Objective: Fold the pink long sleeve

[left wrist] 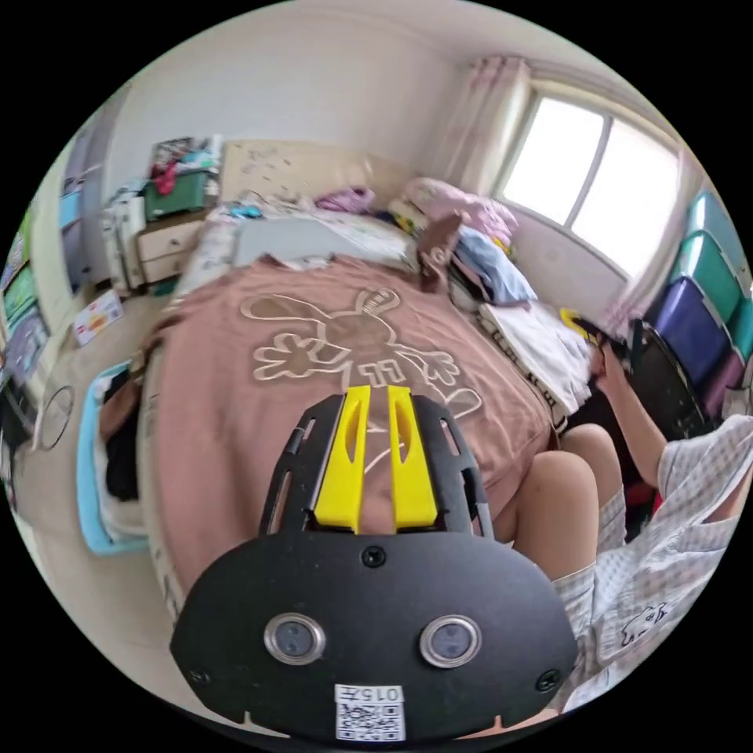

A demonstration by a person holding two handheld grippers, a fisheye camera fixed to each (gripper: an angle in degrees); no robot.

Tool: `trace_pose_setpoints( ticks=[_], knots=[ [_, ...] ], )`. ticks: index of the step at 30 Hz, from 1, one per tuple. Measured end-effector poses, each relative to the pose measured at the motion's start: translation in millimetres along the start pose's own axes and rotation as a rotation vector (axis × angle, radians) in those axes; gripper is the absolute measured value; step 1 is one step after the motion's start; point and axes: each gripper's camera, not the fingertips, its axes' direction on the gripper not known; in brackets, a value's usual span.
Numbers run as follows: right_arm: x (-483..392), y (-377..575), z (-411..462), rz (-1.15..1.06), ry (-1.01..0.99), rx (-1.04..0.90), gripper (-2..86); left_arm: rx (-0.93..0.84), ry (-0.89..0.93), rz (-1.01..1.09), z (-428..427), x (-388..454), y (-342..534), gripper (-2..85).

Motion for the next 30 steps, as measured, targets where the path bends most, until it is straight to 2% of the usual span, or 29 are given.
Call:
trace_pose_setpoints(
  ticks=[3,5,8,14,18,20,22,24,27,30],
  knots=[
    [1.2,-58.6,46.7,-0.021,-0.011,-0.009,8.0,-0.170,0.059,0.168,86.2,45.6,-40.7,6.2],
    [-1.1,-104.6,90.1,-0.074,-0.002,-0.032,9.0,-0.261,-0.025,0.291,119.4,78.9,-52.7,6.7],
    [10.5,-161.4,151.1,-0.056,0.008,-0.050,10.5,-0.250,-0.101,0.346,132.1,97.0,-47.1,6.5],
    [60.4,-230.3,266.4,0.132,0.041,-0.026,12.1,-0.256,-0.078,0.329,151.4,96.5,-41.4,5.9],
    [64.1,-243.2,282.2,0.164,0.093,0.182,10.7,-0.259,-0.053,0.308,161.1,90.0,-38.4,5.8],
    [64.8,-250.7,302.0,0.177,0.170,0.171,9.6,-0.258,-0.057,0.311,166.5,88.8,-34.8,5.8],
    [64.4,-251.8,314.4,0.174,0.075,0.132,4.8,-0.256,-0.064,0.318,170.2,88.4,-31.6,5.8],
    [49.9,-246.0,310.7,0.182,0.063,0.160,1.7,-0.255,-0.068,0.325,173.5,87.0,-28.4,5.7],
    [-12.1,-232.0,287.8,-0.035,-0.020,0.173,0.3,-0.256,-0.061,0.316,178.3,79.0,-24.3,5.5],
    [-97.8,-179.7,251.2,-0.330,-0.300,0.059,-0.2,-0.262,-0.026,0.290,182.1,64.3,-21.6,4.6]
  ],
)
